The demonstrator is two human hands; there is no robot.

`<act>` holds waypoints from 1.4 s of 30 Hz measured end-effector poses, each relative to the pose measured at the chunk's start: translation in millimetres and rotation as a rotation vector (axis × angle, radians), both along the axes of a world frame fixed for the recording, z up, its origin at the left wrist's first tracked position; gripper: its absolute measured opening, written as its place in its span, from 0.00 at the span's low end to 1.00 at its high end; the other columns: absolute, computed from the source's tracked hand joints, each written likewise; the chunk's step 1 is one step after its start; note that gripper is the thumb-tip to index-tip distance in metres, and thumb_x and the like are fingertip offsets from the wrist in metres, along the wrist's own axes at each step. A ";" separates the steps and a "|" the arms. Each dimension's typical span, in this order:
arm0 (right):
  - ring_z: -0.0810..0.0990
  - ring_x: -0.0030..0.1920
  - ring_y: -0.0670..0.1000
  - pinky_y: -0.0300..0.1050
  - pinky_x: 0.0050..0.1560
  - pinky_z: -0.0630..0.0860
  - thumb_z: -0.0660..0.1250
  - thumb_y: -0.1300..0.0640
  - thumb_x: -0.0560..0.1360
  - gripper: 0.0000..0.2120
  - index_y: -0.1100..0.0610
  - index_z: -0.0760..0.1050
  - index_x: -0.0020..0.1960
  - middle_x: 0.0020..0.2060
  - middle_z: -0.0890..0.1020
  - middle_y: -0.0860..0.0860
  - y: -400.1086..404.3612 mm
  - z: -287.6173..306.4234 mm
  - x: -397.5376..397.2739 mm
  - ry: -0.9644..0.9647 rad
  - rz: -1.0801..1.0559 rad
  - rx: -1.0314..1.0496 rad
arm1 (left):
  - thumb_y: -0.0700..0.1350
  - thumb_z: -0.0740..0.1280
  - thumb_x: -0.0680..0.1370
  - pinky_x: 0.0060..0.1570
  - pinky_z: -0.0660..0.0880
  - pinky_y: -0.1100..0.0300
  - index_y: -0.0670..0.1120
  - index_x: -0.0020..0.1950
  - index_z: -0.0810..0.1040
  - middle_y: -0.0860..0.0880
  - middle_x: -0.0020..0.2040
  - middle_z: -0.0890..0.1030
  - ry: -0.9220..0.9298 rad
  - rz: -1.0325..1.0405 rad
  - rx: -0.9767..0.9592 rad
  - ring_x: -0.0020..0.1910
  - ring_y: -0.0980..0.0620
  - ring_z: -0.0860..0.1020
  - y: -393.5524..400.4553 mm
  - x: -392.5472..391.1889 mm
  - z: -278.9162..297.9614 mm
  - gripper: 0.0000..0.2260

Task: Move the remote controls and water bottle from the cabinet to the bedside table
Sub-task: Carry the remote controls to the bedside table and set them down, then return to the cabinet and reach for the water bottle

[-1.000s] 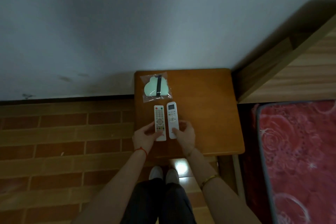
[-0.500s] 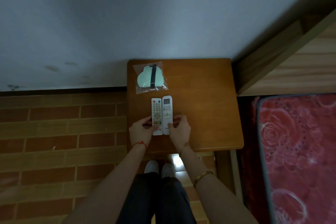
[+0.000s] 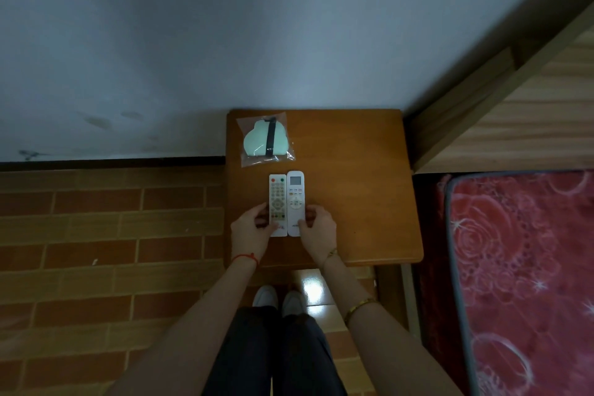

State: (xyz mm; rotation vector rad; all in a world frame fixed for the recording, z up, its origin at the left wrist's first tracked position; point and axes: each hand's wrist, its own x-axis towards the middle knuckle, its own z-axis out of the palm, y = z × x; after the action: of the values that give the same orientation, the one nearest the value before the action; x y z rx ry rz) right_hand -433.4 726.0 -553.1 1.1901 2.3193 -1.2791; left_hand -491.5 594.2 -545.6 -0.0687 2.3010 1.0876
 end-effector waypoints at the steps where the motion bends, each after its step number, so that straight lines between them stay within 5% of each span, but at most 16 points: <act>1: 0.76 0.61 0.57 0.46 0.59 0.73 0.67 0.60 0.76 0.17 0.60 0.74 0.64 0.59 0.79 0.57 1.1 6.6 1.0 -0.011 0.026 0.016 | 0.43 0.74 0.71 0.53 0.76 0.61 0.46 0.68 0.74 0.47 0.61 0.80 0.002 -0.013 -0.002 0.53 0.55 0.77 -2.5 0.9 6.8 0.26; 12: 0.70 0.69 0.56 0.48 0.67 0.67 0.65 0.51 0.79 0.24 0.59 0.69 0.71 0.68 0.75 0.55 13.6 189.9 8.7 0.035 0.217 0.217 | 0.47 0.66 0.78 0.65 0.72 0.49 0.49 0.71 0.70 0.47 0.69 0.74 0.250 -0.168 -0.036 0.69 0.48 0.71 -45.6 -6.7 192.4 0.21; 23: 0.67 0.71 0.53 0.48 0.70 0.65 0.65 0.52 0.79 0.23 0.57 0.68 0.72 0.68 0.74 0.53 -10.3 356.8 33.6 0.346 0.301 0.322 | 0.48 0.65 0.79 0.68 0.64 0.56 0.48 0.72 0.70 0.47 0.71 0.72 0.458 -0.197 -0.030 0.71 0.49 0.68 -92.3 19.9 373.5 0.21; 31: 0.66 0.72 0.51 0.46 0.71 0.64 0.64 0.51 0.80 0.22 0.54 0.68 0.72 0.68 0.74 0.50 -42.8 409.3 72.2 0.400 0.365 0.312 | 0.48 0.66 0.78 0.69 0.67 0.53 0.48 0.71 0.71 0.47 0.70 0.73 0.552 -0.140 -0.002 0.70 0.50 0.69 -133.5 74.6 433.2 0.21; 37: 0.69 0.69 0.51 0.38 0.65 0.62 0.64 0.51 0.80 0.21 0.54 0.69 0.71 0.66 0.76 0.50 -71.0 431.1 78.2 0.449 0.466 0.290 | 0.49 0.66 0.78 0.63 0.66 0.62 0.47 0.69 0.73 0.50 0.67 0.75 0.639 -0.042 -0.008 0.66 0.54 0.71 -175.2 106.8 456.8 0.20; 42: 0.72 0.68 0.52 0.50 0.71 0.68 0.64 0.52 0.80 0.20 0.55 0.71 0.70 0.65 0.78 0.51 -112.1 451.8 65.3 0.540 0.620 0.272 | 0.49 0.66 0.78 0.63 0.67 0.63 0.48 0.69 0.73 0.51 0.67 0.75 0.666 0.133 -0.024 0.66 0.57 0.71 -225.7 138.7 473.1 0.20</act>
State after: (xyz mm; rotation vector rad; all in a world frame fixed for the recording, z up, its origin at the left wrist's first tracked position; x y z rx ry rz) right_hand -368.1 613.9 -101.3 0.1029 2.9656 -1.1575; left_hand -352.8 368.5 -72.5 0.1579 2.9311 1.2915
